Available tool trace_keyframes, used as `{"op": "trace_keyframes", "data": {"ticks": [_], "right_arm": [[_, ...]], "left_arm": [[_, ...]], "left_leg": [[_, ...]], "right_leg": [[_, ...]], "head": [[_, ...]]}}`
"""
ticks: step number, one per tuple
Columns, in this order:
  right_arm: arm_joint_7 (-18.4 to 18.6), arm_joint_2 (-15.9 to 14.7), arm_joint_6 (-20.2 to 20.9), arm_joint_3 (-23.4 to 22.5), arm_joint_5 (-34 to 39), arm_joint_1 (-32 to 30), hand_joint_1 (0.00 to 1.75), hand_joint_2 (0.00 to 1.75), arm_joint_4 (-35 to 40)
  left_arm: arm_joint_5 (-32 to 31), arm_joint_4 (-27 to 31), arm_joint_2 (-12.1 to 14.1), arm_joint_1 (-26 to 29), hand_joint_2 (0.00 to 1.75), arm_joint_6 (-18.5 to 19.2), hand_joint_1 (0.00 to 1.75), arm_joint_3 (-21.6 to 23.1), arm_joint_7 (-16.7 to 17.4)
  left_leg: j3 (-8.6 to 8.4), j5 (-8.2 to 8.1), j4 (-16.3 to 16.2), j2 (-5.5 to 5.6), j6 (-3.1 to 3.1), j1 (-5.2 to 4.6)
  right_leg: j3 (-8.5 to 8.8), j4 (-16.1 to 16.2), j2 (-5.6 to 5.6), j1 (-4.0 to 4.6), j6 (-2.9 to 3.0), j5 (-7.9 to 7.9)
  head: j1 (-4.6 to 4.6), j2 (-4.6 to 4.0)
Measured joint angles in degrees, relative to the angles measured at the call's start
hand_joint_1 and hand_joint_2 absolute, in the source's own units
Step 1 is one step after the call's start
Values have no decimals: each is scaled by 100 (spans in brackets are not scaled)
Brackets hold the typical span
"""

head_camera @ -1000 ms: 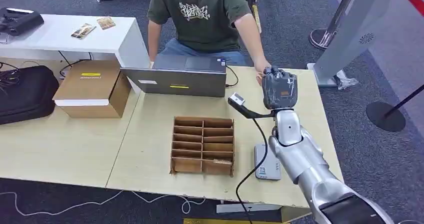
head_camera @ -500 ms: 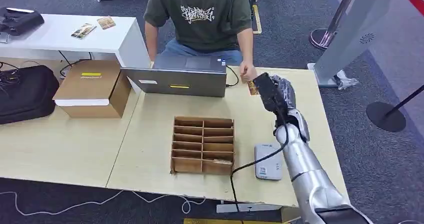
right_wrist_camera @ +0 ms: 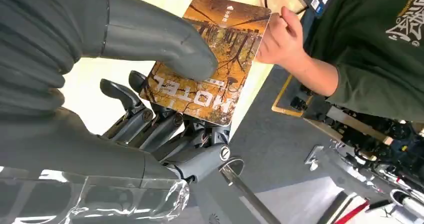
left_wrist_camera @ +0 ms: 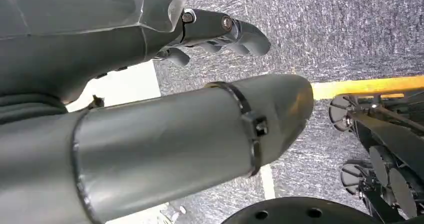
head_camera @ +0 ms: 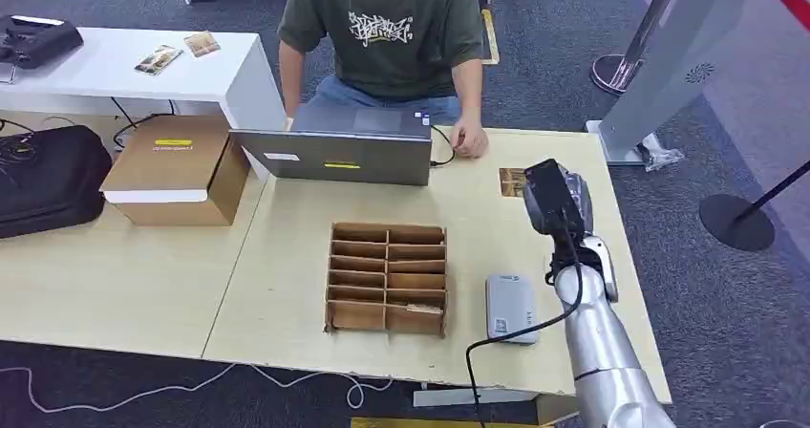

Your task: Pass the card to the sensor for recognition and then transmit it.

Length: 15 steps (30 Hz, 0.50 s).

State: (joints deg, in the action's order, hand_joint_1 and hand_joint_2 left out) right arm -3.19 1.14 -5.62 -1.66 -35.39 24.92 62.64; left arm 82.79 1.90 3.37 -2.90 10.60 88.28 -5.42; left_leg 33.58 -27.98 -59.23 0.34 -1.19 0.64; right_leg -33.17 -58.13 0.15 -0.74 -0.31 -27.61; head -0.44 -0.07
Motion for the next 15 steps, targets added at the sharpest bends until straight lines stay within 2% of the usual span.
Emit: {"op": "trace_keyframes", "data": {"ticks": [4, 15], "right_arm": [[127, -28, 0, -11, -20, -276, 175, 175, 358], [383, -26, 9, -175, -46, -2054, 175, 175, 1963]], "left_arm": [[15, 0, -2, -9, 0, -22, 0, 0, 0], [164, 0, -61, -1, 0, -66, 0, 0, 7]], "left_leg": [[-2, 0, 0, 3, 0, 0], [-31, -5, 1, 13, -1, 0]], "right_leg": [[0, 1, -5, 0, 0, -1], [-2, 2, -10, 0, -3, -5]], "head": [[2, 0], [2, 0]]}}
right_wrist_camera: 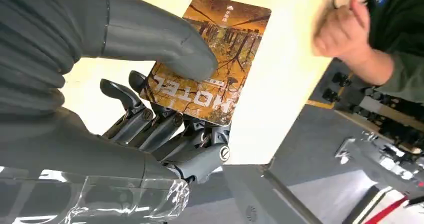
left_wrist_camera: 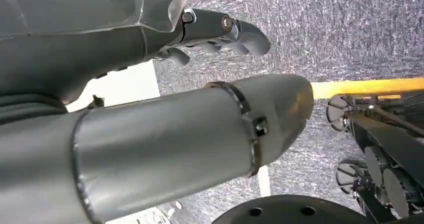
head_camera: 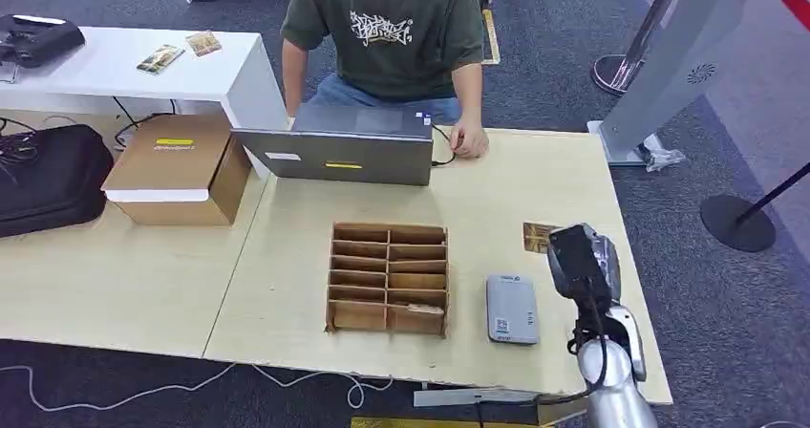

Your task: Pass the card to the sensor for recognition and then transmit it.

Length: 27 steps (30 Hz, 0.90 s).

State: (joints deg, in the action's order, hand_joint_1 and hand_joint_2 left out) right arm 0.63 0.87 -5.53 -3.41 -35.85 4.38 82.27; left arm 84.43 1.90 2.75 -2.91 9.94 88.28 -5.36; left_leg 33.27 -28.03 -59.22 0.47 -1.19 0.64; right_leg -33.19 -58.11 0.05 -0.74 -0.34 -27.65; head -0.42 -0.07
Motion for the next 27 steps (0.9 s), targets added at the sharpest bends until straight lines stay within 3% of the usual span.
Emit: {"op": "trace_keyframes", "data": {"ticks": [12, 27], "right_arm": [[155, 437, 129, -249, 26, -964, 175, 175, 767], [297, 671, 190, -385, -171, -718, 175, 175, 286]], "left_arm": [[61, 0, -55, -17, 0, -15, 0, -2, 37], [15, 0, -79, -52, 0, -37, 0, -2, 39]], "left_leg": [[-2, 1, 1, -5, -1, 1], [-3, 1, 1, -8, -1, 0]], "right_leg": [[0, -1, 2, 1, 1, 0], [1, -1, 3, 0, 1, 1]], "head": [[0, 0], [0, 0]]}}
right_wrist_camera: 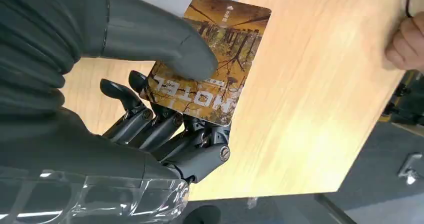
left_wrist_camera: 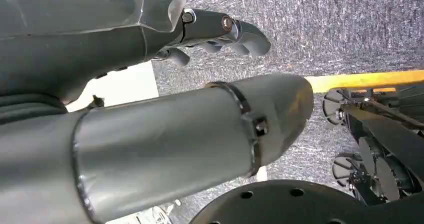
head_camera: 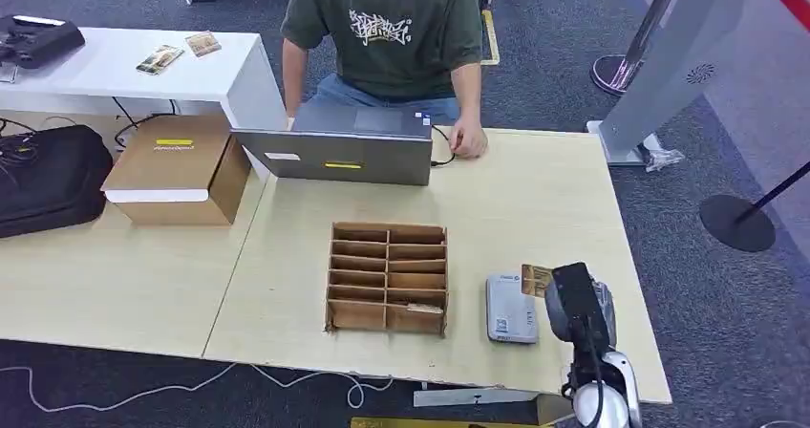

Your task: Pass the card to the sensor for recognition and then transmit it.

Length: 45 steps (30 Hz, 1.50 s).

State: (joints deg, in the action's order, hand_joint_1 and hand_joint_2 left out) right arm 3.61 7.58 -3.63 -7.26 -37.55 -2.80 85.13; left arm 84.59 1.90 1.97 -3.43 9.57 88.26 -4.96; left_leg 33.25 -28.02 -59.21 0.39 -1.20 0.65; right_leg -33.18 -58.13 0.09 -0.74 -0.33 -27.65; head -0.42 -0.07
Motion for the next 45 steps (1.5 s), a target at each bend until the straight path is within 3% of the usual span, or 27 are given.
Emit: {"op": "trace_keyframes", "data": {"ticks": [11, 30, 37, 45], "right_arm": [[321, 20, 280, -52, -330, 155, 175, 175, -472], [361, 17, 313, -173, -337, 138, 175, 175, -457], [623, 0, 826, -168, -632, 166, 175, 175, -531], [597, -37, 905, -153, -627, 247, 175, 175, -787]], "left_arm": [[-37, 0, 13, -40, 0, -2, 0, 2, 70], [-42, 0, -2, -37, 0, -61, 0, 2, 13], [-103, 0, 4, -41, 0, -55, 0, 2, 13], [-109, 0, 33, -45, 0, -61, 0, 2, 17]], "left_leg": [[1, 0, 0, 1, 0, 0], [-1, 0, 0, 0, 0, 0], [-2, 0, 0, -1, 0, 0], [-4, 0, 0, -1, 0, 0]], "right_leg": [[0, 0, -1, 0, 0, 0], [0, 0, 0, 0, 0, 0], [1, 0, 1, 0, 0, 0], [3, 0, 1, 0, 0, 0]], "head": [[0, 0], [0, 0], [0, 0], [0, -2]]}}
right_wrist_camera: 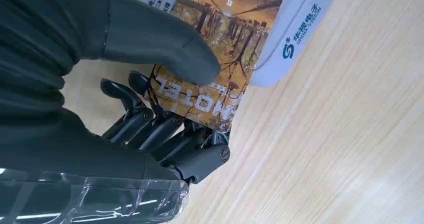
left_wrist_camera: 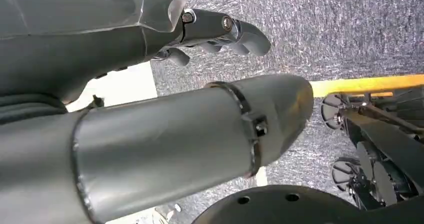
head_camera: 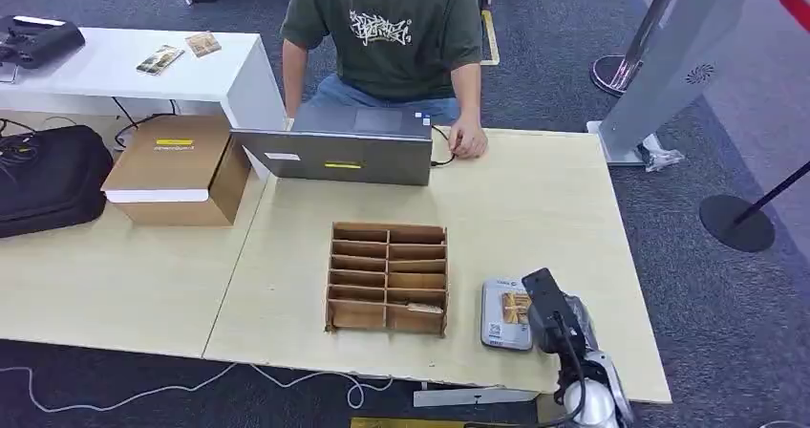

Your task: Pass the card to the sensor for recognition and then transmit it.

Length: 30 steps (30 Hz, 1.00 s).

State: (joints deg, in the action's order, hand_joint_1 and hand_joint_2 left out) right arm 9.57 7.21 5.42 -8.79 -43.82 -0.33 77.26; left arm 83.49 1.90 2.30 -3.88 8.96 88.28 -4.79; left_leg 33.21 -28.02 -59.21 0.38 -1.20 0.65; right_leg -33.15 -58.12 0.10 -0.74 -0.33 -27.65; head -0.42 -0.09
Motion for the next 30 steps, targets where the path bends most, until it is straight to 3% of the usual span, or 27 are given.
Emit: {"op": "trace_keyframes", "data": {"ticks": [11, 14, 18, 21, 24, 30], "right_arm": [[-72, -28, -199, 0, -26, 133, 175, 175, -203], [-222, -28, -622, 2, -133, 132, 175, 175, -201], [-719, 15, -1411, -4, 107, 138, 175, 175, -26], [-1039, 88, -2160, -35, -116, 121, 175, 175, 300], [-1209, 184, -2652, -70, -536, 91, 175, 175, 661], [-1311, 332, -3122, -87, -1155, 39, 175, 175, 1128]], "left_arm": [[35, 0, 26, -23, 0, -13, 0, 0, 57], [59, 0, 20, -21, 0, -24, 0, 0, 57], [131, 0, -4, -23, 0, -37, 0, 0, 35], [157, -2, -42, -18, 0, -59, 0, 0, -20], [188, -2, -81, -23, 0, -59, 0, 0, -57], [205, -4, -122, -25, 0, -48, 0, 0, -57]], "left_leg": [[-5, 0, 0, -1, 0, 0], [-4, 0, 0, 0, 0, 0], [-4, 1, -1, -1, 0, -1], [-2, 0, 0, 0, 0, -1], [-2, 0, 0, 0, 0, -1], [-2, 0, 0, -1, 0, -1]], "right_leg": [[5, 0, 0, 0, 0, 1], [6, 0, 0, 0, 1, 1], [5, 0, 0, -1, 2, 2], [2, 0, 0, -1, 2, 2], [1, 0, 0, -1, 2, 1], [0, 0, 0, 0, 2, 1]], "head": [[0, 2], [0, 2], [2, 2], [0, 2], [-2, 2], [0, 2]]}}
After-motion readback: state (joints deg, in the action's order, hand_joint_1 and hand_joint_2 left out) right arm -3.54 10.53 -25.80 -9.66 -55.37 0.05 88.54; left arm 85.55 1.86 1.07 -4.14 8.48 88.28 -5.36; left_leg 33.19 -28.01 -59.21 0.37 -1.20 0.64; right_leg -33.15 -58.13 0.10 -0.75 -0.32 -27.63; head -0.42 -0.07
